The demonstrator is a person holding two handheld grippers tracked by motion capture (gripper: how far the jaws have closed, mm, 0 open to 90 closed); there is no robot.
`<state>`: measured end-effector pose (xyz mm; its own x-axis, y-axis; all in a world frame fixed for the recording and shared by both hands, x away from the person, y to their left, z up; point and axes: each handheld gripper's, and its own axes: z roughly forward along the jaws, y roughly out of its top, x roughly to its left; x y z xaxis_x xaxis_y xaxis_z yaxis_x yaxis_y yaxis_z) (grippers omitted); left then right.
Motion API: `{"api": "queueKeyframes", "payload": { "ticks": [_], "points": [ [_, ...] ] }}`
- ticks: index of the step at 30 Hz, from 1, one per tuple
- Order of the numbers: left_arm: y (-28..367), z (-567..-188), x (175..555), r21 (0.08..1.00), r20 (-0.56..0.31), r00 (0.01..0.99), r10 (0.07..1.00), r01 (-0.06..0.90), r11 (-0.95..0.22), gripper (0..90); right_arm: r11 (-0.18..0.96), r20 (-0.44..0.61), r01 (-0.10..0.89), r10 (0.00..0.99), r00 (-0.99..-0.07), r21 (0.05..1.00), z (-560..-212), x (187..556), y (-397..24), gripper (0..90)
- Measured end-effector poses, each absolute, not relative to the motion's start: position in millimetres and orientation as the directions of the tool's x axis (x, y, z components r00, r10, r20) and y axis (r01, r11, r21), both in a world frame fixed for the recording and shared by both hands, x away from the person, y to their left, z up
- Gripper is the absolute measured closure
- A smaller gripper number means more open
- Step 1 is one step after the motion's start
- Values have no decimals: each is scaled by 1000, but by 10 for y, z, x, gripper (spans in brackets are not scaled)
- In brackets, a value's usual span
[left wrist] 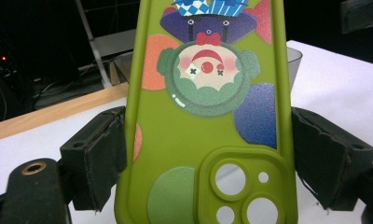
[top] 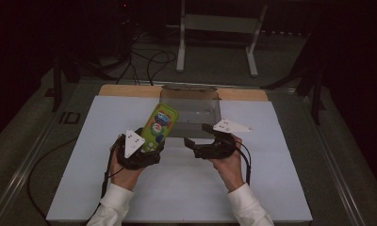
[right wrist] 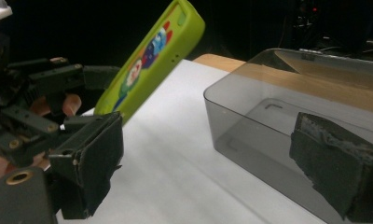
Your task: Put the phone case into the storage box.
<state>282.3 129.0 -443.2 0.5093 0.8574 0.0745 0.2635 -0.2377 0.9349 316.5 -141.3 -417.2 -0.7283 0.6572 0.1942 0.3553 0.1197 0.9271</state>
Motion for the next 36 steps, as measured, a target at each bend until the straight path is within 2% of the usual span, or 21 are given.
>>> {"api": "queueKeyframes", "payload": {
  "ticks": [12, 15, 21, 36],
  "points": [
    [1234, -4394, 2792, 943, 46, 501, 864, 263, -203, 161, 98, 233, 376, 634, -738, 922, -4128, 3231, -1181, 153],
    [1216, -4384, 2785, 947, 36, 495, 868, 261, -188, 161, 84, 248, 381, 629, -737, 921, -4123, 3239, -1132, 197],
    [1165, -4388, 2774, 952, 7, 490, 872, 262, -156, 161, 62, 289, 411, 616, -733, 910, -4126, 3253, -1068, 296],
    [1037, -4419, 2753, 962, -47, 476, 878, 257, -88, 161, 13, 401, 491, 558, -726, 871, -4186, 3286, -973, 653]
  ]
}}
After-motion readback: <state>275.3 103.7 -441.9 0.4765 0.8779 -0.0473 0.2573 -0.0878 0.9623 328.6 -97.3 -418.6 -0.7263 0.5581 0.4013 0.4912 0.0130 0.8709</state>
